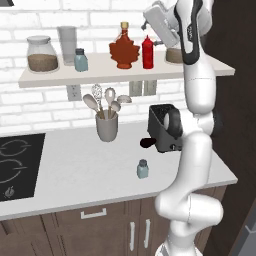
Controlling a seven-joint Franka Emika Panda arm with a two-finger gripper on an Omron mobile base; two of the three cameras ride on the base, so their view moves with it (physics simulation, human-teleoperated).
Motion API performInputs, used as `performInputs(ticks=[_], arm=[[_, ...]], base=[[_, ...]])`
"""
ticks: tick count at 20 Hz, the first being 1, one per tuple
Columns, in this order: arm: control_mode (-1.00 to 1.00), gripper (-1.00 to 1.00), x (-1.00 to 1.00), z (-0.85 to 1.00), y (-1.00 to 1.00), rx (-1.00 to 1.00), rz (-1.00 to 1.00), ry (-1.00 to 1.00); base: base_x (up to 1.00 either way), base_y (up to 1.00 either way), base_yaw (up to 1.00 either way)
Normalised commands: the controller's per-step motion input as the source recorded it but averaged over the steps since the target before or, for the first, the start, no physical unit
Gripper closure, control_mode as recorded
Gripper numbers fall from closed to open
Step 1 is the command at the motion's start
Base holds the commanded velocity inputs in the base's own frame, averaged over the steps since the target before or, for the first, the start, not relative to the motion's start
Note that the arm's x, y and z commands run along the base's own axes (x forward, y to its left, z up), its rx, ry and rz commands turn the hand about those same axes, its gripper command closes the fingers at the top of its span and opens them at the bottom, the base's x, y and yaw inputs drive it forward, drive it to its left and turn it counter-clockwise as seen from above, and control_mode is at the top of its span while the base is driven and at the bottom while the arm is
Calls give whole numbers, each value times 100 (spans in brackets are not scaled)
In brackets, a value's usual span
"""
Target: Put the shaker and condiment bottle from the counter next to their counterparts in the cabinet.
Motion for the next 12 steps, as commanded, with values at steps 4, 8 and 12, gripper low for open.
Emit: performInputs(ticks=[4,8,12], arm=[[-100,-100,0,40,0,6,0,6],[-100,-100,0,28,0,1,0,9],[-100,-100,0,38,0,3,0,7]], base=[[0,0,0],[0,0,0],[0,0,0]])
